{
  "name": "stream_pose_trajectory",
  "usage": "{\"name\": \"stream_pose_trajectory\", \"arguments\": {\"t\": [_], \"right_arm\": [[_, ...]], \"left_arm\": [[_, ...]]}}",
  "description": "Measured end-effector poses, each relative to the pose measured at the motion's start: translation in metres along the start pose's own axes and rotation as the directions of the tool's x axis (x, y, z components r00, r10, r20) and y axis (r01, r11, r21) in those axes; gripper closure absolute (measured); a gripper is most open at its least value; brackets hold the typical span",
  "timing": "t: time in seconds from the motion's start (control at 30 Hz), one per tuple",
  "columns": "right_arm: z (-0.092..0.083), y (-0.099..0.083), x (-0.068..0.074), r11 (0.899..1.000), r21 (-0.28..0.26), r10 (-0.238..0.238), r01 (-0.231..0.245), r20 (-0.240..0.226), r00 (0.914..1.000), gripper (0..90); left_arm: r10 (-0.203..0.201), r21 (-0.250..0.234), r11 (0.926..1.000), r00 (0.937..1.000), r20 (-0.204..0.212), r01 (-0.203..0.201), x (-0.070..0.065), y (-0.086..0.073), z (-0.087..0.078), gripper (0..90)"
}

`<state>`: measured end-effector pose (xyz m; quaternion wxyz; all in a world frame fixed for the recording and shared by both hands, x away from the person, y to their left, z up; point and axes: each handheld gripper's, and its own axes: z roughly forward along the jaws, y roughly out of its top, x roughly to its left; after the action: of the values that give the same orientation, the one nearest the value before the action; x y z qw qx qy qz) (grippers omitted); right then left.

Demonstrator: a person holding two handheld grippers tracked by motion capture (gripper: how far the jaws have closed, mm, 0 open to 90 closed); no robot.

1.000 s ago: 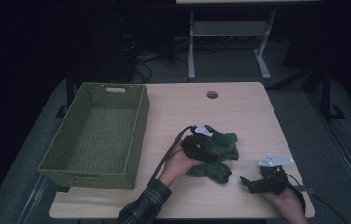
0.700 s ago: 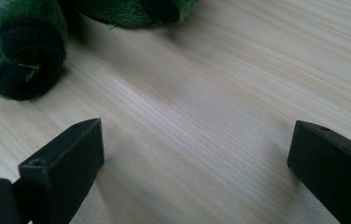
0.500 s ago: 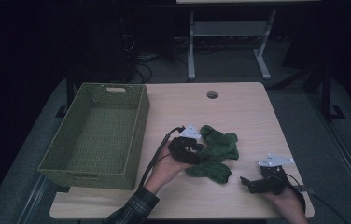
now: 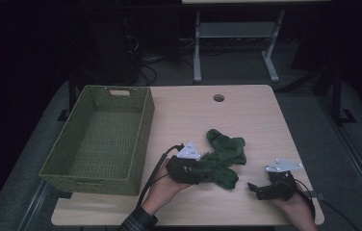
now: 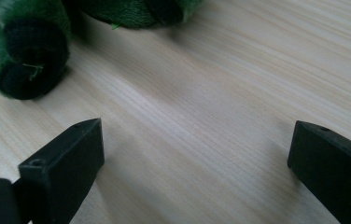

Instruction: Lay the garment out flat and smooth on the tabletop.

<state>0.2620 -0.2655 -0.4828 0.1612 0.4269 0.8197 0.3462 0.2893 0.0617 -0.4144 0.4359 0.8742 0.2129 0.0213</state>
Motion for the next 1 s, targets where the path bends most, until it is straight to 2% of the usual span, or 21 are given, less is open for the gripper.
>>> {"name": "stream_pose_trajectory", "arguments": {"t": [0.13,0.2,0.47,0.63,0.7,0.9,0.97,1.0], "right_arm": [[0.0,0.001,0.003,1.0,0.006,0.002,-0.002,-0.008,1.0,5.4],[-0.001,0.002,0.003,1.0,0.009,0.004,-0.004,-0.01,0.9999,5.8],[-0.003,0.005,0.009,1.0,-0.005,-0.013,0.013,-0.065,0.9978,13.5],[-0.002,0.008,0.017,1.0,-0.017,-0.029,0.026,-0.14,0.9897,16.8],[-0.004,0.01,0.022,0.999,-0.038,-0.03,0.023,-0.183,0.9826,20.3],[0.002,0.014,0.031,0.998,-0.051,-0.04,0.029,-0.229,0.9726,25.3],[0.005,0.016,0.034,0.999,-0.042,-0.036,0.026,-0.241,0.9699,26.6],[0.007,0.017,0.036,0.999,-0.04,-0.038,0.029,-0.244,0.9689,27.6]], "left_arm": [[0.017,0.018,0.9997,0.9999,0.003,-0.017,-0.009,-0.008,0.002,59.5],[0.024,0.038,0.999,0.9996,-0.014,-0.024,-0.012,-0.011,0.006,59.4],[0.04,0.094,0.9949,0.9982,-0.045,-0.036,-0.005,-0.023,0.028,54.2],[0.045,0.098,0.9944,0.9973,-0.058,-0.039,0.0,-0.027,0.035,52.6],[0.04,0.09,0.9953,0.9972,-0.063,-0.035,0.0,-0.027,0.038,52.6],[0.088,0.12,0.9898,0.9925,-0.086,-0.077,-0.001,-0.027,0.044,55.8],[0.089,0.122,0.9895,0.9918,-0.091,-0.078,-0.001,-0.027,0.045,59.5],[0.074,0.117,0.9911,0.9938,-0.084,-0.064,0.0,-0.028,0.046,61.9]]}}
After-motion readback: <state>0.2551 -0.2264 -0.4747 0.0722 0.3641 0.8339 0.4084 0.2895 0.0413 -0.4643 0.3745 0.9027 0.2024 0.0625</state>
